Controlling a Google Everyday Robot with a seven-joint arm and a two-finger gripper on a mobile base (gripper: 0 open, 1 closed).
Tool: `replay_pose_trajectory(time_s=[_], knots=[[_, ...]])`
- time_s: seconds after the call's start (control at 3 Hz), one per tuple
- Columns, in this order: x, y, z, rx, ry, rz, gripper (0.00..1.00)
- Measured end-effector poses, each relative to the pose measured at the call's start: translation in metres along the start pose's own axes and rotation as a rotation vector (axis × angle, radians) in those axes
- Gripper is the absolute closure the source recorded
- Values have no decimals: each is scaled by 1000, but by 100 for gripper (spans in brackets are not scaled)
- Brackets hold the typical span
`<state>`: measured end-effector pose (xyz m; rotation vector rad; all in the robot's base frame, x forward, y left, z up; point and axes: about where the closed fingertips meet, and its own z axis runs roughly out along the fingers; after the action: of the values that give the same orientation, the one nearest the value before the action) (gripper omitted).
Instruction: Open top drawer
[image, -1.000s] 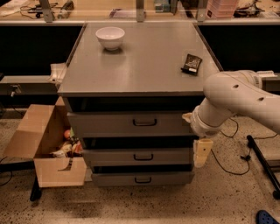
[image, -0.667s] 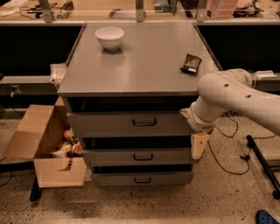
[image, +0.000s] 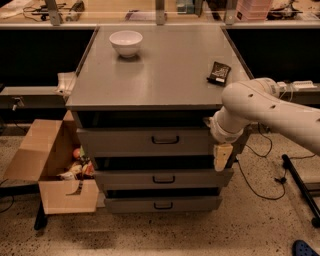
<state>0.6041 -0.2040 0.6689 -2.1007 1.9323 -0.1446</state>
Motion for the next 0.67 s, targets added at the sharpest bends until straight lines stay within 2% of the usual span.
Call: replay_pose_trajectory(time_s=[0.33, 0.67], knots=[[3, -21, 18, -1, -30, 26, 1], [2, -26, 29, -22, -51, 44, 23]])
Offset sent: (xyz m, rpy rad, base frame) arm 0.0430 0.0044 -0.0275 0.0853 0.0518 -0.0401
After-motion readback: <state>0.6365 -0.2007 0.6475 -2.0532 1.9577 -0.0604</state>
